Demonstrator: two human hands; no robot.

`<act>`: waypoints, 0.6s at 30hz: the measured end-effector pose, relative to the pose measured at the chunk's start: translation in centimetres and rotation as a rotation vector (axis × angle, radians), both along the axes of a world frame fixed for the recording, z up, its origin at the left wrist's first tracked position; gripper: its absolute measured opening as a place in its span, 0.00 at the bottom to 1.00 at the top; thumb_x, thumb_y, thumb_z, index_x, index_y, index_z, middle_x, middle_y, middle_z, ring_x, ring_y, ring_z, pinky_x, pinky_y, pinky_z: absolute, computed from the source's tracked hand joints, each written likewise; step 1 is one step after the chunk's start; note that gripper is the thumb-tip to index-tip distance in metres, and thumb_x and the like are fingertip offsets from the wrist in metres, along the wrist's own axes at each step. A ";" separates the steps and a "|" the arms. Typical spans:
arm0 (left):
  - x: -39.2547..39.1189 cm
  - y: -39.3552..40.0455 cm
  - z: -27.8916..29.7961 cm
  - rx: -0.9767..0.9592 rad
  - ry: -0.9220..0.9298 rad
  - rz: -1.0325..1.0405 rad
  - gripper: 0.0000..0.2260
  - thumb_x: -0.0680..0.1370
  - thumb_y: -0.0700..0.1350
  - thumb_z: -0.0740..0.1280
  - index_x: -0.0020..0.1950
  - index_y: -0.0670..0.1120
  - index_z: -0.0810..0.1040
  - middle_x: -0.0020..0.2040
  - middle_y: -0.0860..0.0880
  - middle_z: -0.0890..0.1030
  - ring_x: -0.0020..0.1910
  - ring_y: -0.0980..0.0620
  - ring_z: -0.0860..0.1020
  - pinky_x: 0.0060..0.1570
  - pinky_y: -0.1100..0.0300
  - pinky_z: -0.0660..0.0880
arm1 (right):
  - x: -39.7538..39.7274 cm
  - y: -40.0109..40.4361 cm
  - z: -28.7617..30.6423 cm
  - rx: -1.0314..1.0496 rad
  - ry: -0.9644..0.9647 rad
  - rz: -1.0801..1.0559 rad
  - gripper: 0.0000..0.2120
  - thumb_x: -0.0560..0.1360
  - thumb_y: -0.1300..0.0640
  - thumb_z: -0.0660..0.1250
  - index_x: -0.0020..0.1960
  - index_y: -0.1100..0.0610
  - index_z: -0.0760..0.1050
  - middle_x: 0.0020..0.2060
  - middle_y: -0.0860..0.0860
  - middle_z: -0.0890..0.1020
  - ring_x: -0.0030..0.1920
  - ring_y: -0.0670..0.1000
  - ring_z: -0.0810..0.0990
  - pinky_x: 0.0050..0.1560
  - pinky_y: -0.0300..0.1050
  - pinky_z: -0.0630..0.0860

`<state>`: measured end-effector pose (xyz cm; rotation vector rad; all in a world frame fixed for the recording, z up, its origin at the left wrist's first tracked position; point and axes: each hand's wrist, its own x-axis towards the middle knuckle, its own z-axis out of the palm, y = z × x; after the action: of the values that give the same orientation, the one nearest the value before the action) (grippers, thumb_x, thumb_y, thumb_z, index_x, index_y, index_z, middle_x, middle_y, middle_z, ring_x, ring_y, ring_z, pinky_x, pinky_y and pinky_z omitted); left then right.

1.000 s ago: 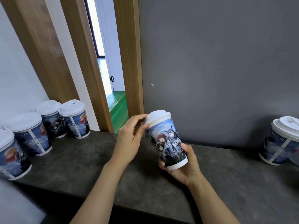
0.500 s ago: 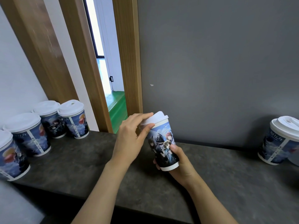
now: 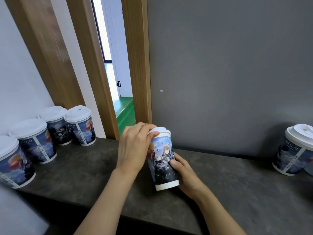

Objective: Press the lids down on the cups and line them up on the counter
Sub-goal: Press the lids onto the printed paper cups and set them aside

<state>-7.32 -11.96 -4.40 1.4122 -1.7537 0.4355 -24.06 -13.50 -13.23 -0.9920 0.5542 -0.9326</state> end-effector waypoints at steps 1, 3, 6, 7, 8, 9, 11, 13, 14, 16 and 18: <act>-0.2 0.0 0.0 0.003 -0.023 0.029 0.13 0.75 0.53 0.67 0.52 0.45 0.82 0.46 0.47 0.83 0.44 0.48 0.80 0.44 0.60 0.70 | 0.2 0.1 -0.1 -0.025 0.030 -0.027 0.42 0.61 0.47 0.80 0.69 0.63 0.71 0.60 0.63 0.81 0.56 0.58 0.82 0.54 0.49 0.80; -0.4 -0.1 -0.3 0.015 -0.029 0.047 0.12 0.71 0.51 0.74 0.49 0.45 0.82 0.43 0.47 0.83 0.41 0.47 0.80 0.44 0.59 0.71 | 0.3 0.1 -0.1 -0.044 0.041 -0.013 0.40 0.62 0.50 0.79 0.69 0.62 0.70 0.58 0.61 0.82 0.54 0.58 0.83 0.53 0.49 0.79; -0.2 -0.3 -0.4 0.080 0.149 -0.113 0.13 0.74 0.51 0.72 0.55 0.48 0.81 0.49 0.51 0.82 0.48 0.56 0.78 0.49 0.71 0.69 | -0.1 0.2 0.0 -0.039 0.006 0.036 0.36 0.64 0.49 0.76 0.66 0.64 0.72 0.54 0.63 0.82 0.49 0.58 0.83 0.49 0.50 0.80; -0.1 -0.4 -0.4 0.136 0.243 -0.209 0.13 0.76 0.52 0.69 0.58 0.50 0.79 0.52 0.54 0.80 0.51 0.60 0.77 0.50 0.75 0.68 | -0.2 0.2 0.1 -0.011 -0.033 0.060 0.35 0.63 0.47 0.77 0.65 0.64 0.74 0.53 0.64 0.82 0.47 0.59 0.83 0.46 0.50 0.80; 0.0 -0.5 -0.6 0.180 0.322 -0.297 0.12 0.77 0.51 0.66 0.61 0.53 0.77 0.54 0.56 0.78 0.54 0.64 0.76 0.49 0.77 0.70 | -0.5 0.3 0.3 0.035 -0.084 0.081 0.36 0.62 0.45 0.78 0.63 0.64 0.76 0.51 0.64 0.82 0.45 0.59 0.83 0.43 0.50 0.80; 0.0 -0.5 -0.9 0.209 0.386 -0.356 0.12 0.78 0.50 0.64 0.61 0.54 0.75 0.56 0.57 0.77 0.57 0.66 0.75 0.51 0.76 0.71 | -0.7 0.2 0.4 0.081 -0.133 0.099 0.36 0.59 0.43 0.79 0.60 0.64 0.79 0.50 0.63 0.83 0.43 0.59 0.83 0.41 0.50 0.80; -0.1 -0.3 -1.8 0.229 0.506 -0.395 0.10 0.79 0.48 0.62 0.60 0.56 0.74 0.56 0.56 0.78 0.58 0.66 0.75 0.53 0.72 0.74 | -1.2 0.1 0.5 0.129 -0.178 0.134 0.37 0.56 0.41 0.80 0.57 0.63 0.81 0.48 0.62 0.83 0.41 0.58 0.82 0.39 0.50 0.79; 0.0 -0.2 -2.5 0.199 0.537 -0.368 0.08 0.80 0.48 0.62 0.58 0.56 0.74 0.55 0.54 0.79 0.57 0.64 0.76 0.51 0.71 0.75 | -1.4 0.0 0.6 0.141 -0.177 0.170 0.36 0.57 0.40 0.79 0.57 0.63 0.82 0.49 0.62 0.82 0.40 0.58 0.82 0.39 0.50 0.78; 0.1 -0.3 -2.7 0.166 0.503 -0.341 0.07 0.80 0.47 0.62 0.57 0.56 0.74 0.55 0.54 0.79 0.56 0.65 0.76 0.50 0.73 0.74 | -1.4 -0.1 0.5 0.150 -0.179 0.190 0.35 0.58 0.40 0.78 0.57 0.62 0.82 0.50 0.61 0.82 0.40 0.58 0.82 0.40 0.49 0.78; 0.3 -0.6 -2.7 0.107 0.419 -0.277 0.06 0.81 0.45 0.63 0.57 0.54 0.75 0.53 0.57 0.77 0.55 0.68 0.74 0.49 0.76 0.72 | -1.2 0.0 0.5 0.168 -0.176 0.226 0.34 0.61 0.39 0.76 0.58 0.61 0.82 0.52 0.61 0.83 0.40 0.57 0.82 0.40 0.49 0.78; 0.4 -0.9 -2.5 0.063 0.344 -0.201 0.05 0.81 0.46 0.62 0.56 0.51 0.76 0.51 0.58 0.74 0.51 0.66 0.73 0.48 0.73 0.72 | -0.7 0.0 0.3 0.138 -0.111 0.181 0.36 0.61 0.39 0.77 0.60 0.62 0.80 0.51 0.62 0.83 0.40 0.58 0.82 0.40 0.49 0.79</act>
<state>-6.89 -12.81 -6.90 1.2524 -1.6147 0.0264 -24.74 -13.49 -12.90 -0.8455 0.4217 -0.7723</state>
